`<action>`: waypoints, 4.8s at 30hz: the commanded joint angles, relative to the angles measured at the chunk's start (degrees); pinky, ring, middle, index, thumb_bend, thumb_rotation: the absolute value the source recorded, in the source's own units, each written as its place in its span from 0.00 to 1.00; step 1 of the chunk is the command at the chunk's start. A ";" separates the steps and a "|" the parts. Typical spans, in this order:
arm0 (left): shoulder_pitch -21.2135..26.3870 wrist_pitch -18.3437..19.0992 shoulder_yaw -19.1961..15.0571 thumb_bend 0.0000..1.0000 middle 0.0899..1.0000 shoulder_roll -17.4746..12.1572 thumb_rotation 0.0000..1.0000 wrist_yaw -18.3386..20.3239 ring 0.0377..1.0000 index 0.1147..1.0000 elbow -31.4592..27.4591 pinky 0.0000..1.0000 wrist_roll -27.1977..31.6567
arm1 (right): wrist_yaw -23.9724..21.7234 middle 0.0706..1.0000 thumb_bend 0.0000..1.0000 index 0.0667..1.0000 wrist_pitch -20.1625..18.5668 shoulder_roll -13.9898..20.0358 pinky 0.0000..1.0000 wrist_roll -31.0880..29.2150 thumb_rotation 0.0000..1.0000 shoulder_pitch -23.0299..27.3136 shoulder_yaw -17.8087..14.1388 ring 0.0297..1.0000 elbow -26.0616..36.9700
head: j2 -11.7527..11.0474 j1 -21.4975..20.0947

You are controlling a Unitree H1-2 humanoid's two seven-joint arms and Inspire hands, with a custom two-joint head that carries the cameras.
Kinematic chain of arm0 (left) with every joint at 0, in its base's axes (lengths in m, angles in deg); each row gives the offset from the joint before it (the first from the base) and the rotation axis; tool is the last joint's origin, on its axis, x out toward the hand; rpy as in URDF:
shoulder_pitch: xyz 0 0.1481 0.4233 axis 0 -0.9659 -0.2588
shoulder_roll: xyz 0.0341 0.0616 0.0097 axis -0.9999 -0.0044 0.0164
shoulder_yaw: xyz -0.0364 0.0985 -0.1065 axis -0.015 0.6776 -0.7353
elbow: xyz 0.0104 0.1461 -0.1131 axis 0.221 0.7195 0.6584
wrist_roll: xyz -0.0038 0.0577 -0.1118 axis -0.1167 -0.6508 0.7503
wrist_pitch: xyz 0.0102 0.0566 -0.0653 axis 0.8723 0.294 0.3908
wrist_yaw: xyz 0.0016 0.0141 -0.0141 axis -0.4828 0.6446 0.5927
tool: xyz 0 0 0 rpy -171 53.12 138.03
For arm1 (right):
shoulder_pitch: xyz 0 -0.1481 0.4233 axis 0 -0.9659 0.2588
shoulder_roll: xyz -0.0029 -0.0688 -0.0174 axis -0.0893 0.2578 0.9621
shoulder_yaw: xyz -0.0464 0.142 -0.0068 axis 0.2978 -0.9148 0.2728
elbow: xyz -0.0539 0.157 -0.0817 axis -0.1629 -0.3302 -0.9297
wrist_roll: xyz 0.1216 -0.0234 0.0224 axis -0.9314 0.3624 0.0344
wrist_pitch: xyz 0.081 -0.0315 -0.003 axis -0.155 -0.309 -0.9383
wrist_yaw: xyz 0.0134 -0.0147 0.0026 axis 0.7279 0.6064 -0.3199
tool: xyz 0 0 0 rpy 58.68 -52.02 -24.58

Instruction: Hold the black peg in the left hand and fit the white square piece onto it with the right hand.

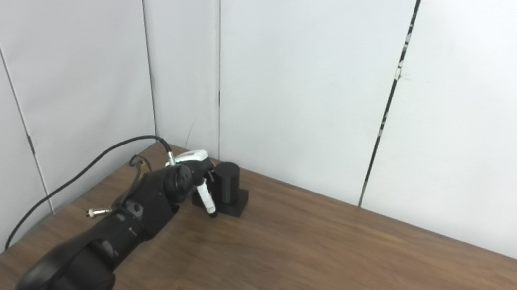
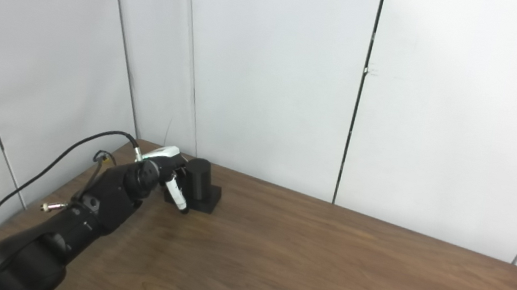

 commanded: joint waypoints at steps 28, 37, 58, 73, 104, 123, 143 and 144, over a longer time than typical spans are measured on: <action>-1.96 -5.02 6.92 0.52 0.73 -2.23 0.05 -2.88 0.85 0.42 -2.91 0.94 -4.21 | -1.66 0.93 0.84 1.00 0.56 -1.09 1.00 -3.26 1.00 -1.36 0.78 0.97 -3.30 | 0.96 -0.41; -3.42 -5.53 8.61 0.52 0.86 -3.18 0.05 -1.54 0.96 0.42 -6.38 1.00 -5.78 | 0.61 0.90 0.84 0.99 -0.61 -1.71 1.00 -1.23 1.00 -1.77 1.14 0.93 -2.01 | 1.38 -2.05; -15.51 -1.92 4.66 0.52 0.91 -0.94 0.05 3.55 1.00 0.42 -26.97 1.00 -2.89 | 3.09 0.86 0.73 0.94 -3.47 -4.75 0.93 -0.39 1.00 -3.10 2.21 0.90 3.10 | 3.30 -10.85; -25.67 7.04 2.28 0.52 0.85 11.17 0.05 17.07 0.94 0.42 -50.06 0.96 -18.87 | 6.51 0.87 0.72 0.96 -7.69 -7.51 1.00 1.20 1.00 -3.71 3.61 0.93 8.91 | 5.72 -15.09; -47.86 0.54 6.77 0.52 0.85 42.40 0.05 39.86 0.96 0.42 -73.38 1.00 -60.15 | 13.56 0.90 0.71 0.97 -12.53 -11.59 1.00 4.19 1.00 -5.54 8.78 0.97 16.90 | 12.28 -23.37; -49.68 4.38 4.41 0.52 0.82 46.29 0.05 35.67 0.95 0.42 -73.31 1.00 -61.88 | 13.37 0.90 0.68 0.97 -14.70 -10.03 1.00 2.83 1.00 -5.98 7.62 0.97 18.62 | 13.66 -21.76; -49.34 4.60 4.93 0.52 0.82 46.10 0.05 34.79 0.94 0.42 -72.10 1.00 -62.52 | 12.63 0.90 0.68 0.98 -14.40 -8.92 1.00 1.96 1.00 -6.31 6.51 0.96 18.84 | 13.15 -21.45; -49.39 4.62 4.97 0.52 0.83 46.15 0.05 34.76 0.94 0.42 -72.06 1.00 -62.54 | 12.58 0.90 0.68 0.98 -14.31 -8.87 1.00 1.83 1.00 -6.31 6.48 0.96 18.74 | 13.15 -21.44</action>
